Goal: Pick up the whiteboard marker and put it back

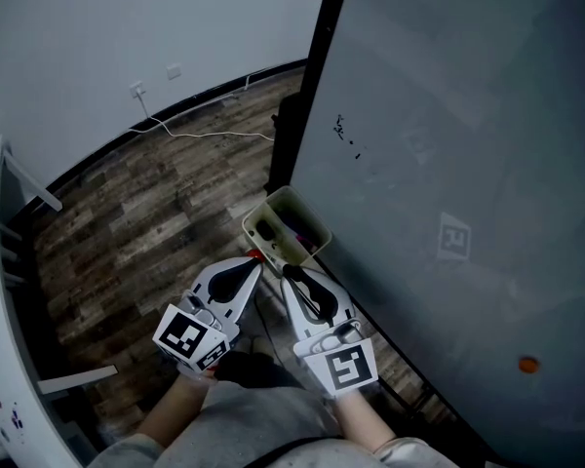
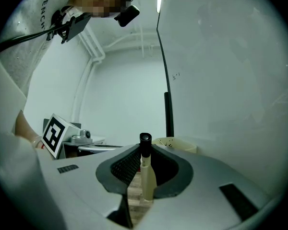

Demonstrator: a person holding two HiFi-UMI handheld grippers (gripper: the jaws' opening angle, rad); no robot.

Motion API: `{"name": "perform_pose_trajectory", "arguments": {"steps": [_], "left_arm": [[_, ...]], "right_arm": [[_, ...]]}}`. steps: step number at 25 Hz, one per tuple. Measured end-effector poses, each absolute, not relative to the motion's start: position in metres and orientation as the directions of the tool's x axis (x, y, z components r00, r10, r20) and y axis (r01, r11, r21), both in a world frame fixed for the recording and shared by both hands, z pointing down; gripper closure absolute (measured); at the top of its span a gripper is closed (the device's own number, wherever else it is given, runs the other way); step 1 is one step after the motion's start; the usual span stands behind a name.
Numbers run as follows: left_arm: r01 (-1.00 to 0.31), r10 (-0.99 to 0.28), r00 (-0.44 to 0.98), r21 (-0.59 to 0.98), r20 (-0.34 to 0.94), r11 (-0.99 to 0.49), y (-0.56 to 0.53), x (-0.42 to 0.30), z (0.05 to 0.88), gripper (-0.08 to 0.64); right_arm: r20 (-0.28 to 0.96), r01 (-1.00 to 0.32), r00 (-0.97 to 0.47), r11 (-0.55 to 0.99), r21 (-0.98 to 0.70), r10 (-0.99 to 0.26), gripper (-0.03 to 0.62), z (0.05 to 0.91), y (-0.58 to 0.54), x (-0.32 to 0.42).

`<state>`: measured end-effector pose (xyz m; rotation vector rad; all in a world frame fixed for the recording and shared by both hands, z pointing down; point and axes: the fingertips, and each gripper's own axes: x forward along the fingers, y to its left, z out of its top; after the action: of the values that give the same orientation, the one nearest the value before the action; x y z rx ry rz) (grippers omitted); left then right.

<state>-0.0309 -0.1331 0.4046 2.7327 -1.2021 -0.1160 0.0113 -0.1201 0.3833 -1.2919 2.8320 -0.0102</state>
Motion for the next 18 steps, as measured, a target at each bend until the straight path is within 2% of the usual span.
{"name": "perform_pose_trajectory", "arguments": {"steps": [18], "left_arm": [[-0.694,-0.706,0.708,0.179,-0.009,-0.698,-0.139,-0.03,0.391,0.545]], "right_arm": [[-0.029,-0.782,-0.622,0.623,-0.027,-0.782,0.517,0.362,-0.123,0.015]]}}
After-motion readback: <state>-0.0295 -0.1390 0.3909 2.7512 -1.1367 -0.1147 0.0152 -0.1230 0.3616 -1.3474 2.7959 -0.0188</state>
